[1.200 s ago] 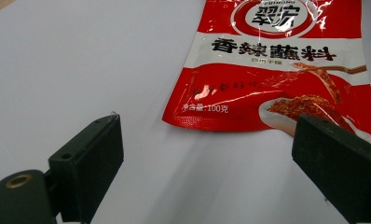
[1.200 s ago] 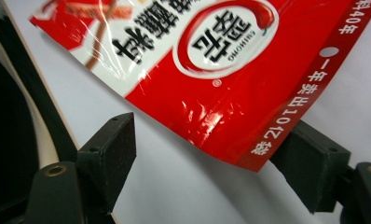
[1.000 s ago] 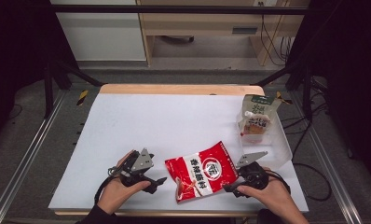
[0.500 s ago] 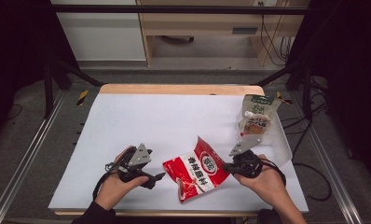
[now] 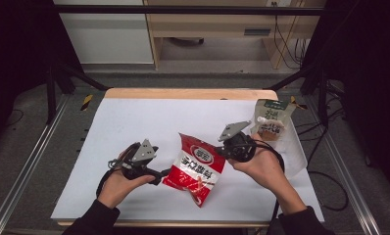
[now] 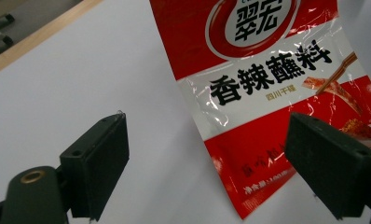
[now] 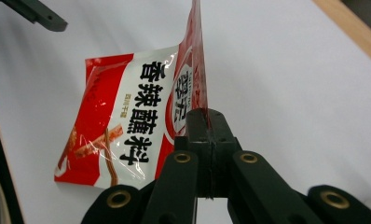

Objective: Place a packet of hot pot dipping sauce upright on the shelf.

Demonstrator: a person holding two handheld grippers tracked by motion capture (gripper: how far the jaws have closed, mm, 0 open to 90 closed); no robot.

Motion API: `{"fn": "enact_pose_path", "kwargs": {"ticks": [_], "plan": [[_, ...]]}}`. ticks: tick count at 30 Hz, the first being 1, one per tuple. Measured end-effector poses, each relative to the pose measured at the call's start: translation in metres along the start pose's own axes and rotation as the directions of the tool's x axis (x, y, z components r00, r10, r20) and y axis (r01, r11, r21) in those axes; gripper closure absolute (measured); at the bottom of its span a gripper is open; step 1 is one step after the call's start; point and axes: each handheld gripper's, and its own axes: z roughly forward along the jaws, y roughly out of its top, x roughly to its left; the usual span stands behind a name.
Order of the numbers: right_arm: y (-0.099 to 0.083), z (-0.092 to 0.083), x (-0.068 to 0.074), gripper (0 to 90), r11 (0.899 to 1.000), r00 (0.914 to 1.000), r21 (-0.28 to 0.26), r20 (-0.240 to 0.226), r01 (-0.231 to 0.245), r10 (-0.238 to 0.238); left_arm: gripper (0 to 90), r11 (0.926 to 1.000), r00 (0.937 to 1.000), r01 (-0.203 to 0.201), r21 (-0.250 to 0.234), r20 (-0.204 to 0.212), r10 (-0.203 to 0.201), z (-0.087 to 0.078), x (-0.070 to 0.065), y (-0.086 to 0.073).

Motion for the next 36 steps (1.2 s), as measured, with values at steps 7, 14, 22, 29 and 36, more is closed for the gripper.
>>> {"fn": "enact_pose_path", "kwargs": {"ticks": [7,14,22,29,36], "plan": [[0.027,0.005,0.003,90.0,0.998,0.9979,-0.001,0.011,0.064,-0.064,17.3,0.9999,0.9995,-0.008,-0.007,-0.029,0.008,-0.005,0.007,0.006],[0.051,0.001,0.005,90.0,0.992,0.9931,-0.038,-0.004,0.117,-0.117,21.7,0.9994,0.9985,-0.005,-0.035,-0.055,0.003,-0.012,0.02,0.014],[0.071,-0.008,0.011,90.0,0.983,0.9848,-0.073,-0.022,0.17,-0.172,29.5,0.9969,0.9991,0.018,-0.076,-0.036,-0.021,-0.018,0.035,0.023],[0.073,-0.009,0.014,90.0,0.98,0.9812,-0.066,-0.031,0.188,-0.191,49.3,0.9945,0.9994,0.003,-0.105,0.034,0.001,-0.015,0.036,0.03],[0.07,-0.014,0.012,90.0,0.981,0.9811,-0.05,-0.03,0.189,-0.191,72.6,0.9958,0.9961,0.002,-0.092,0.088,0.006,-0.018,0.031,0.036]]}}
